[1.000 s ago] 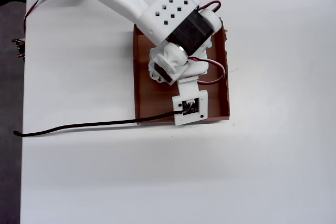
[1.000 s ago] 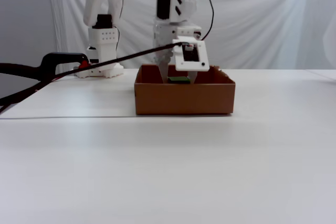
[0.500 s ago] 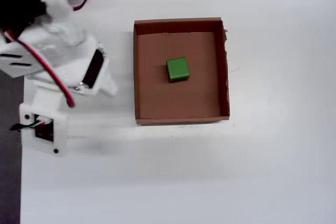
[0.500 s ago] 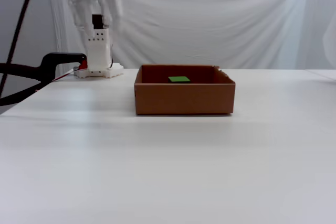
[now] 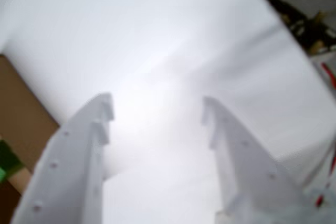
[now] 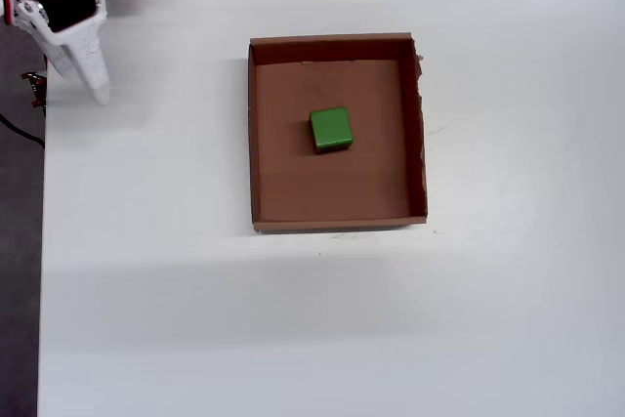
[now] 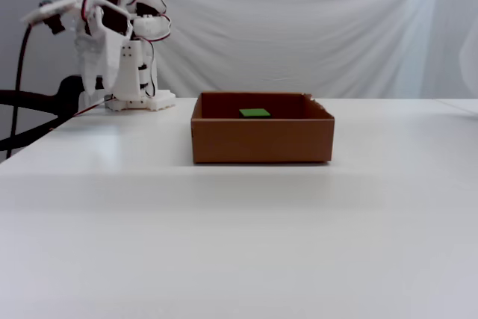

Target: Grasp a green cube and put it in a box.

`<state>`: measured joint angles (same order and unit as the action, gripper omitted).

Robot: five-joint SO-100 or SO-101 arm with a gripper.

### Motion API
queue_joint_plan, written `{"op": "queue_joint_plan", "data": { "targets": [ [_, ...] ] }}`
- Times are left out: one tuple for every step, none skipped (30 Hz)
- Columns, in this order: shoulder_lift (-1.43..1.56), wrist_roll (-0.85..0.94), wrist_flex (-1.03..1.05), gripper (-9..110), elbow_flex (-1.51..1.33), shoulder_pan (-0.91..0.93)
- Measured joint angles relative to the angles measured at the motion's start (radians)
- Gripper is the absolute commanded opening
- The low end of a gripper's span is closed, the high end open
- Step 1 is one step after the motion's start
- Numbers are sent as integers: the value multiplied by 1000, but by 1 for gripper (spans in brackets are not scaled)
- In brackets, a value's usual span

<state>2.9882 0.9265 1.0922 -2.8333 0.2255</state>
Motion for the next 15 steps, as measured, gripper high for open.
{"op": "queue_joint_plan", "data": {
  "targets": [
    [20,-2,5,22,-25,5],
    [41,-3,12,22,-48,9],
    [58,-3,11,22,-57,21],
    [91,-3,11,22,-71,21],
    [104,-5,12,22,-87,21],
    [114,-9,15,22,-100,18],
    [130,-14,21,22,-115,17],
    [141,-17,28,22,-129,20],
    [153,-20,37,22,-138,21],
    [163,-21,41,22,-141,25],
    [179,-25,52,22,-143,29],
    [198,-25,77,22,-144,31],
    [198,-25,78,22,-144,31],
    [199,-25,87,22,-144,34],
    [199,-25,100,22,-144,35]
  ]
}}
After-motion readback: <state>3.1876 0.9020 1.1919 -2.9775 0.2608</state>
